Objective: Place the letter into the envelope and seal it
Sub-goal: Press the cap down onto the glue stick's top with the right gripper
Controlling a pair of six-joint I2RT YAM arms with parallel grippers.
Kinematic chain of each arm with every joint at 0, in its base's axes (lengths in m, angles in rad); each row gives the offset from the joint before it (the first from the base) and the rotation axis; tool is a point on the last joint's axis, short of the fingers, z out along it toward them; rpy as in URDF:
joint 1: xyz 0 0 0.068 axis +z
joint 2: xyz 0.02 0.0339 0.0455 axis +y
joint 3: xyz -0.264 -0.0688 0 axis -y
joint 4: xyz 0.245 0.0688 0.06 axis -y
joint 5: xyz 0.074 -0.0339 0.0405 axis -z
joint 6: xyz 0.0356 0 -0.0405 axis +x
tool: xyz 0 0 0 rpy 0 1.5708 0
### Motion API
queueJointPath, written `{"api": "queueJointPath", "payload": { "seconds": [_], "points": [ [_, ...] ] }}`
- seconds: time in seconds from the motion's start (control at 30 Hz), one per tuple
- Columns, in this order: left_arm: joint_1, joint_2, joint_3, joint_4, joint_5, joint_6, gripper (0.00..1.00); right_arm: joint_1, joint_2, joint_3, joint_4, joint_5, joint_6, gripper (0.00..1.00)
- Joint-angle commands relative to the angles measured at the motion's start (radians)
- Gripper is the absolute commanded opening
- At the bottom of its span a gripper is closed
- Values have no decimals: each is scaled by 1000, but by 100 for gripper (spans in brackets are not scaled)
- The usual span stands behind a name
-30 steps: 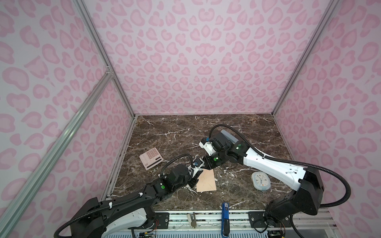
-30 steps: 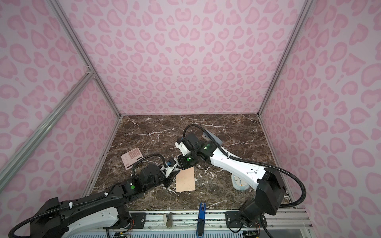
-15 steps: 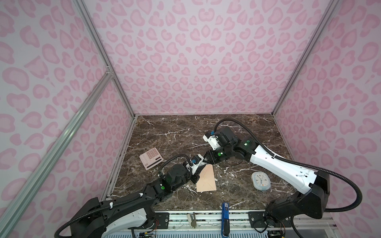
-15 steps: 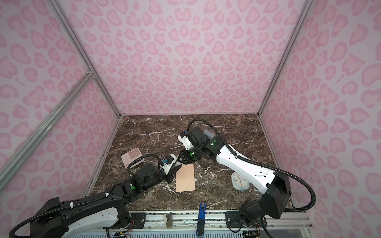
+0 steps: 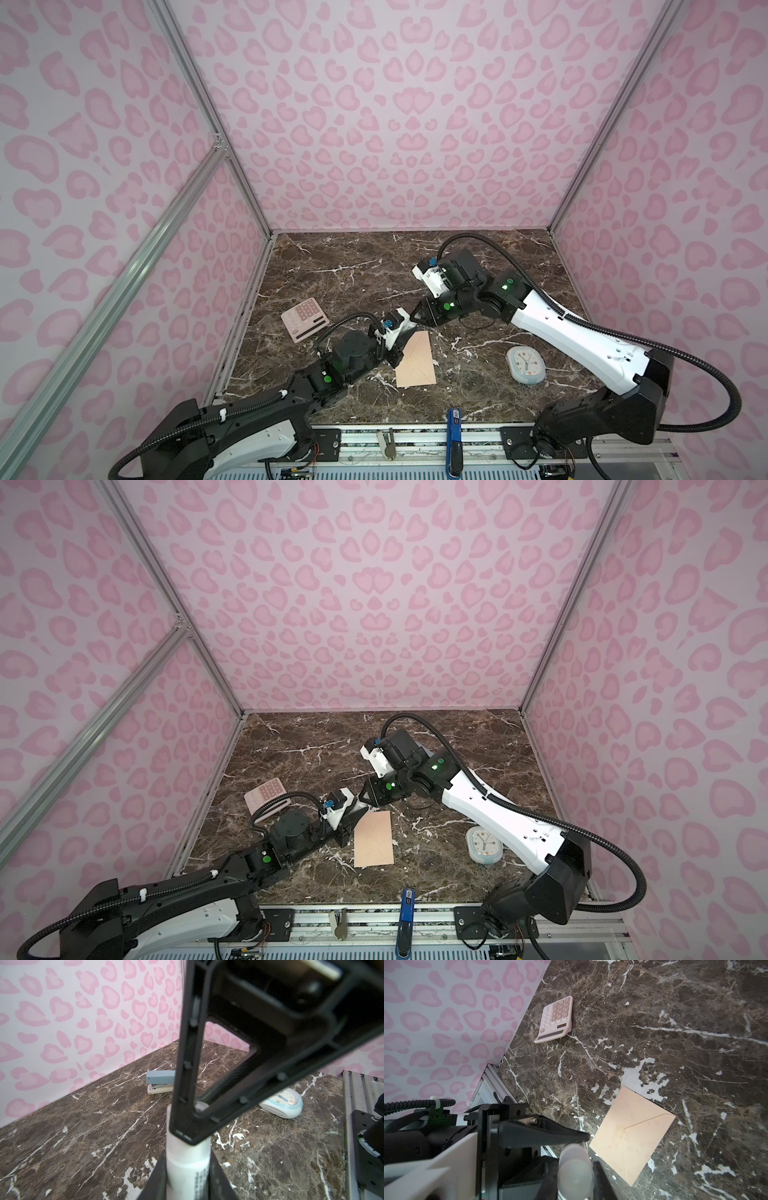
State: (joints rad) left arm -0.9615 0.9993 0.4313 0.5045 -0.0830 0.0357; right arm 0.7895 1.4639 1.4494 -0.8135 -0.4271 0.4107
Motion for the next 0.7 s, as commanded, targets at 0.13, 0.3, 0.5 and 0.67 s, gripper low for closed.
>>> {"api": "queueJointPath", "payload": {
  "seconds": [0.13,0.3,0.5,0.67],
  "points": [
    [-1,7,11,201,23,3,4,-34,-19,8,-72,126,-9,32],
    [-2,11,11,202,27,1,4,-41,-27,9,-53,102,-3,39],
    [-2,9,10,200,26,1,4,-52,-36,11,-33,74,6,47],
    [-2,3,8,197,21,1,4,-73,-67,0,5,40,26,50]
  ]
}}
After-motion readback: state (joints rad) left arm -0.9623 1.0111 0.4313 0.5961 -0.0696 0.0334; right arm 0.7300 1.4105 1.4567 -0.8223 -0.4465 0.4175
